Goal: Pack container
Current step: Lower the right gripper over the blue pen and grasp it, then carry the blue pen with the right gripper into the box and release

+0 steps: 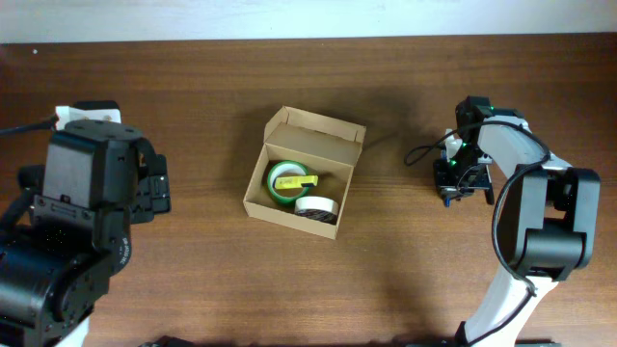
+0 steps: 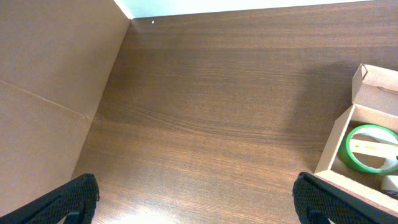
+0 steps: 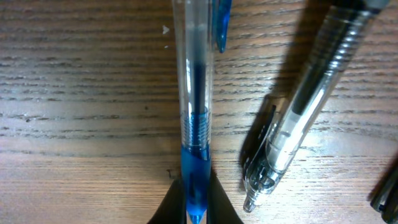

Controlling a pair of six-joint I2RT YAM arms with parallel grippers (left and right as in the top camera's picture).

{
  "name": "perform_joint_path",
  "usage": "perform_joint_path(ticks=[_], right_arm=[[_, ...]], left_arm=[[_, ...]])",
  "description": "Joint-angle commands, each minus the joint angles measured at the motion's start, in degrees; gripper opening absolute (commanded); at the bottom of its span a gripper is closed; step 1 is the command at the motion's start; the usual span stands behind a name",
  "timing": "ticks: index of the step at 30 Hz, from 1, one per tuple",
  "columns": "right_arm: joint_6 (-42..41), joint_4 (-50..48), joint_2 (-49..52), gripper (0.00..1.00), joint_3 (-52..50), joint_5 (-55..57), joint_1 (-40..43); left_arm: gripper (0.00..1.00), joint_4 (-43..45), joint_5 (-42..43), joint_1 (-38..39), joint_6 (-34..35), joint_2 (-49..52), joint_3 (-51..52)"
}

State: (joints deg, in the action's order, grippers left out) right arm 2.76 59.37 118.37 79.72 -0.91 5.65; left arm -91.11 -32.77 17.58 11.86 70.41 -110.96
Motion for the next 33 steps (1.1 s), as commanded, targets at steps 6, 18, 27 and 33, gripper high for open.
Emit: perform_joint_path(ticks=[6,18,27,33], right_arm=[[-1.0,4.3,2.9,0.04,3.0,-1.6,0.0],[-1.7,22.8,-12.7,0.04,31.2,0.6,-7.5],[-7.8,31.3,-15.3,0.04,44.2,11.0,-32.2],[-11.4,30.9,-11.9,0.04,44.0,8.7,-46.2]], left_arm=[[1.0,-0.2,0.4,-0.2,0.7,0.0,0.3],[1.0,-0.2,-0.6,-0.2,0.7,0.0,0.3],[0.99,0.6,-3.1,-0.2,0.7,-0.1,0.3],[0.99,0.7,-5.2,-0.2,0.8,-3.0,0.3]])
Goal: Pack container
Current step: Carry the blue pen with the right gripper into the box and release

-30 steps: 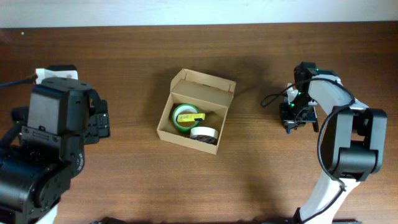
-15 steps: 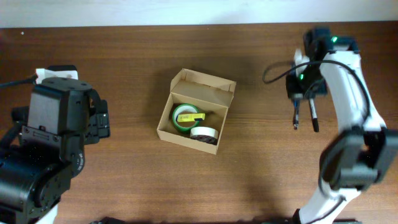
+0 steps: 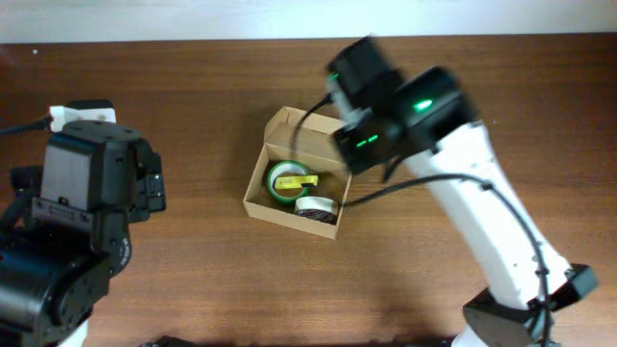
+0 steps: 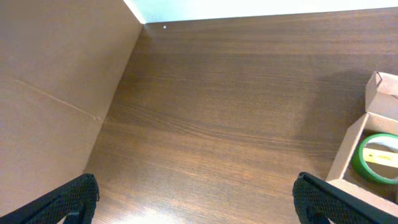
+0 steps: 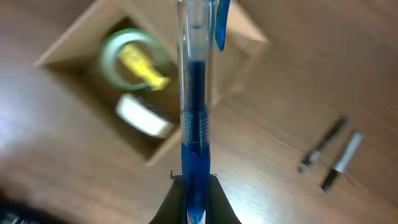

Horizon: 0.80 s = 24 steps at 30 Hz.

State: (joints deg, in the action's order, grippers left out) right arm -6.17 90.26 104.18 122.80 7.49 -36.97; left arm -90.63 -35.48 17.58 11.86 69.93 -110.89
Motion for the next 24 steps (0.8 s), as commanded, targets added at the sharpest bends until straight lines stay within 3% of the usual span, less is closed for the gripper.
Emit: perform_joint_path(ticks=[1,5,17,24], right_arm=[[-2.4,0.0,3.7,0.04,0.8,0.3,-5.7],[-1.3,-1.0,10.1,0.04,0.8,-0.1,-8.8],[5.8,-4.8,24.7,0.04,0.7,-8.6,-6.4],[8.7,-4.4,25.6,0.04,0.7,-7.5,-6.4]], left_arm=[[0.99,0.2,-2.5,-0.2,0.8,-3.5,0.2],[1.0,0.1,-2.4,-0.2,0.8,-6.8,0.2],[0.99,-0.1,-1.8,-0.2,0.7,-10.3,0.2],[1.0,0.0,-1.8,-0.2,0.8,-10.3,0.2]])
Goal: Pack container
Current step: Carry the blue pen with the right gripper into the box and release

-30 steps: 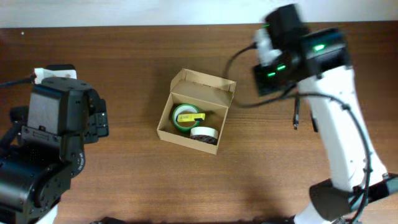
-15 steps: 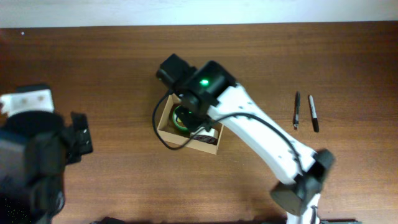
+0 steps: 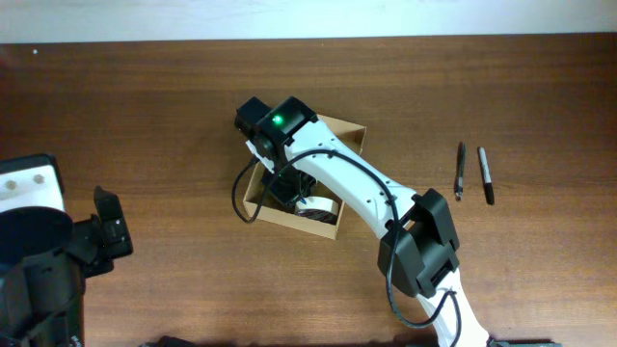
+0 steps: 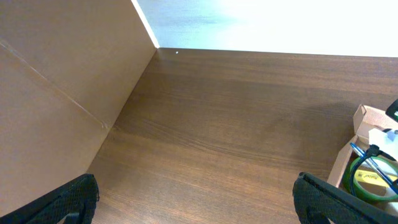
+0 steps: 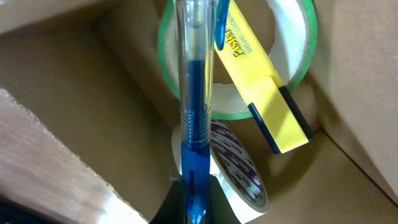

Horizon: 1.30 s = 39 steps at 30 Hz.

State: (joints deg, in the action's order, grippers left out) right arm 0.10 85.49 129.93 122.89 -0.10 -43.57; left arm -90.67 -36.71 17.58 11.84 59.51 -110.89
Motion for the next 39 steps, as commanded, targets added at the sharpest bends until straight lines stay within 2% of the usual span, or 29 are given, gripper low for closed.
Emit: perform_joint_path(ticks=[1,11,24,31,34,35,36,38,39], right_arm=[[3.1,0.7,-0.2,0.04,0.7,0.4,0.4],[7.7,2.7,-0.2,0.04,-0.1,0.7,3.6],[26.9,8.0,-0.2,0.04,-0.1,-13.5,5.8],[29.5,8.7,-0.2,0.04,-0.1,-15.4,5.8],[29.4,8.9,-0.2,0.19,-0.1,-16.0,5.8],[29.2,9.0,-0.2,0.33,-0.1,-16.0,5.8],[29.2,9.2,-0.2,0.43,-0.1,-16.0,5.8],[29.2,9.4,-0.2,0.54,-0.1,-16.0,5.8],[29.2,9.5,-0.2,0.54,-0.1,-16.0,5.8]], left_arm=[[1.0,0.0,-0.6,-0.2,0.8,0.1,0.2],[0.99,0.0,-0.6,-0.2,0.8,0.1,0.2],[0.99,0.2,-0.6,-0.2,0.8,0.1,0.2],[1.0,0.2,-0.6,-0.2,0.7,0.1,0.2],[1.0,0.2,-0.6,-0.2,0.8,0.1,0.2],[1.0,0.2,-0.6,-0.2,0.8,0.1,0.2],[0.99,0.2,-0.6,-0.2,0.8,0.1,0.2],[0.99,0.2,-0.6,-0.2,0.8,0.1,0.2],[0.99,0.2,-0.6,-0.2,0.8,0.1,0.2]])
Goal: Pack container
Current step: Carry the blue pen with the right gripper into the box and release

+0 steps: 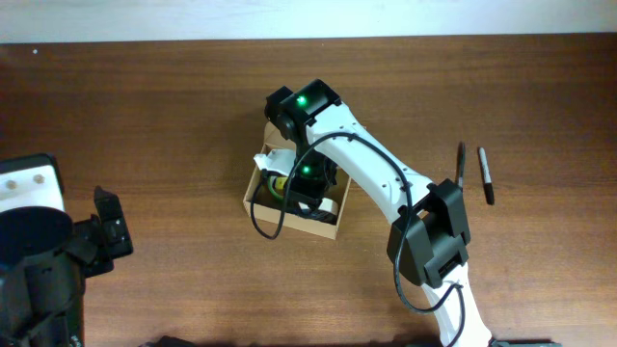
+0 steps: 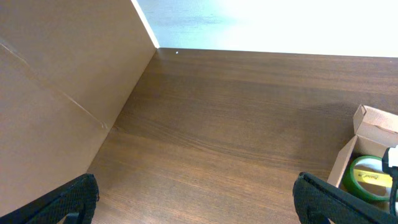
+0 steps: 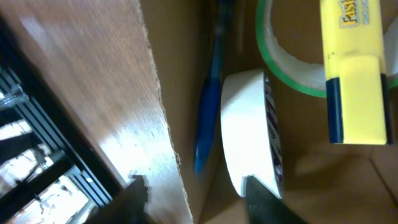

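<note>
An open cardboard box (image 1: 280,214) sits mid-table. In the right wrist view a blue pen (image 3: 208,124) lies inside it along the box wall (image 3: 177,74), next to a white tape roll (image 3: 249,130), a green tape roll (image 3: 292,81) and a yellow highlighter (image 3: 354,74). My right gripper (image 3: 196,199) is open and empty, its fingers astride the wall just above the pen. Two more pens (image 1: 461,169) (image 1: 485,178) lie on the table to the right. My left gripper (image 2: 196,202) is open over bare table, far left of the box (image 2: 348,155).
A large brown cardboard panel (image 2: 62,93) rises on the left in the left wrist view. My left arm's bulk (image 1: 43,280) fills the bottom-left corner of the overhead view. The right arm (image 1: 386,183) reaches across the box from the right.
My right gripper, then shut on the blue pen over the tape rolls, is now open. The pen lies in the box beside the white tape. The left arm has not moved.
My right gripper was shut on the blue pen on the table at the right, beside two other pens. Then it held the pen above the box, then down inside it. Now the pen rests in the box, released. The left arm drew back meanwhile.
</note>
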Controlling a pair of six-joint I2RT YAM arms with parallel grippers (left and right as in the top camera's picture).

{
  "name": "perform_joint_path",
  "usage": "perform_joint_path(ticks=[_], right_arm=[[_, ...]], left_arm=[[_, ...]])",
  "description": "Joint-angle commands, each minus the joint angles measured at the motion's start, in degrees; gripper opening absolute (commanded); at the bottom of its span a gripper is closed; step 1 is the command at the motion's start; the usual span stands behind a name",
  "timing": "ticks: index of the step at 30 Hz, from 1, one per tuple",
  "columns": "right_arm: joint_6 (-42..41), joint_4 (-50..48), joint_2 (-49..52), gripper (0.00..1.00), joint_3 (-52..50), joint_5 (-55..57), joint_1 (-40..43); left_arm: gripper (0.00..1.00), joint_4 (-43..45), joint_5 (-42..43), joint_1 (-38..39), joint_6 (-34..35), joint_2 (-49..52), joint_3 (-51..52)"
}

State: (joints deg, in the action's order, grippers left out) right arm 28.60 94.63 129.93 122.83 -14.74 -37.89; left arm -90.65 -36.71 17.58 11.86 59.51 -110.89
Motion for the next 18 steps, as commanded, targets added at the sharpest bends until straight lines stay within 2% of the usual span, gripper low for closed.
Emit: perform_joint_path(ticks=[1,10,14,17,18], right_arm=[[0.7,0.3,-0.2,0.55,0.0,-1.4,0.2],[0.4,0.3,-0.2,0.56,0.0,0.3,0.3],[-5.0,-0.5,-0.9,0.56,1.3,3.8,2.3],[-7.5,-0.5,-2.8,0.55,6.1,3.8,4.7],[-11.3,-0.5,-4.0,0.56,13.9,3.9,7.0]], left_arm=[[0.99,0.2,-0.6,-0.2,0.7,0.1,0.2],[0.99,0.2,-0.6,-0.2,0.7,0.1,0.2],[0.99,0.2,-0.5,-0.2,0.8,0.1,0.2],[0.99,0.2,-0.3,-0.2,0.7,0.1,0.2],[0.99,0.2,-0.4,-0.2,0.8,0.1,0.2]])
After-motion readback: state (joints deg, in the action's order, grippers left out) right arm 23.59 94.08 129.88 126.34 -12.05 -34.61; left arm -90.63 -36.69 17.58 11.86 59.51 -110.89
